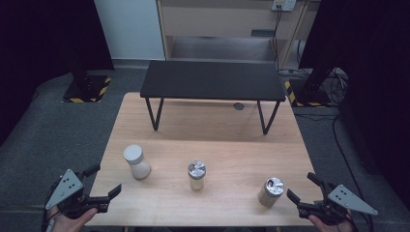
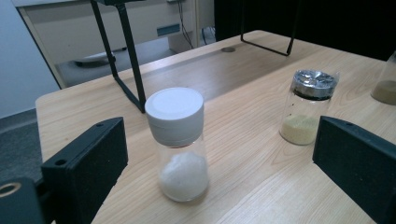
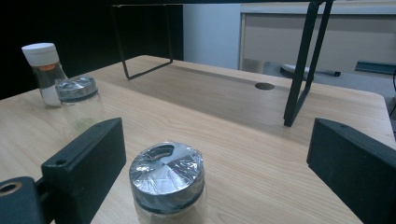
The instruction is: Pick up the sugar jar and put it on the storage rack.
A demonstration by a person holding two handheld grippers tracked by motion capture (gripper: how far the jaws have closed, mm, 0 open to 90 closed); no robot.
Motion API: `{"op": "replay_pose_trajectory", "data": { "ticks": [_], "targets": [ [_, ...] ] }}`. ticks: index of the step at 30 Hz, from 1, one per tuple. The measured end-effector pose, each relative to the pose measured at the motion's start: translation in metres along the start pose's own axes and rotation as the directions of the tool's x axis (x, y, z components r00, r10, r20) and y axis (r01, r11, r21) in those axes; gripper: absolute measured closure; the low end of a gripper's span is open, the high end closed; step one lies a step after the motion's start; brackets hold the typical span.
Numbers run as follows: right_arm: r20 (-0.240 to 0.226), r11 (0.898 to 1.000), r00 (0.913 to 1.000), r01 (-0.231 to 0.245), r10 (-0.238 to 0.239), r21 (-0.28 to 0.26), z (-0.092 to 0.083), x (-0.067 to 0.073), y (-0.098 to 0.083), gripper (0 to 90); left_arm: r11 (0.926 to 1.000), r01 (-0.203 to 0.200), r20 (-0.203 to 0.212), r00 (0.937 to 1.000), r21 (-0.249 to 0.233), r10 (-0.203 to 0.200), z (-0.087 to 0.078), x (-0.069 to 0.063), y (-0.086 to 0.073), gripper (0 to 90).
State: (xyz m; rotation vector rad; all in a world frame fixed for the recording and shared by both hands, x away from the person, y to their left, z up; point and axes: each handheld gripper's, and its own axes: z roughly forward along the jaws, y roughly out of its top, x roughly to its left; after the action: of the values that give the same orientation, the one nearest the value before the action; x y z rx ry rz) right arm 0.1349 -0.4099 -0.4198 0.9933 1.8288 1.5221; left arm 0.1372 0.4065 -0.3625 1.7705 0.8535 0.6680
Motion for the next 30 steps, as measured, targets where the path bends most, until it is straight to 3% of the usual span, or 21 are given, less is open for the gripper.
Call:
{"op": "replay_pose_trajectory", "data": {
  "ticks": [1, 4, 14, 22, 23, 30],
  "targets": [
    [0.000, 1.000, 1.0000, 0.001, -0.001, 0.001, 0.000, 0.000, 0.000, 5.3, 0.9995, -0.016, -0.003, 0.9999, 0.026, 0.016, -0.001, 0.001, 0.008, 2.2],
    [-0.001, 1.000, 1.0000, 0.001, -0.001, 0.002, 0.000, 0.000, 0.000, 5.3, 0.9988, -0.027, -0.002, 0.9996, 0.041, 0.027, -0.004, 0.004, 0.017, 2.2],
    [-0.001, 1.000, 1.0000, 0.004, -0.004, 0.003, 0.001, 0.001, 0.001, 5.3, 0.9965, -0.043, 0.026, 0.9988, 0.071, 0.042, -0.007, 0.013, 0.044, 2.3],
    [-0.002, 1.000, 1.0000, 0.004, -0.004, 0.003, 0.001, 0.001, 0.001, 5.3, 0.9920, -0.067, 0.045, 0.9970, 0.107, 0.062, 0.004, 0.018, 0.064, 2.3],
    [-0.002, 1.000, 1.0000, 0.003, -0.003, 0.003, 0.000, 0.001, 0.001, 5.3, 0.9886, -0.082, 0.045, 0.9960, 0.127, 0.077, 0.007, 0.019, 0.069, 2.3],
    [-0.004, 1.000, 1.0000, 0.005, -0.005, 0.003, 0.000, 0.001, 0.001, 5.3, 0.9848, -0.077, 0.050, 0.9963, 0.156, 0.070, 0.017, 0.025, 0.076, 2.4]
  ]
}}
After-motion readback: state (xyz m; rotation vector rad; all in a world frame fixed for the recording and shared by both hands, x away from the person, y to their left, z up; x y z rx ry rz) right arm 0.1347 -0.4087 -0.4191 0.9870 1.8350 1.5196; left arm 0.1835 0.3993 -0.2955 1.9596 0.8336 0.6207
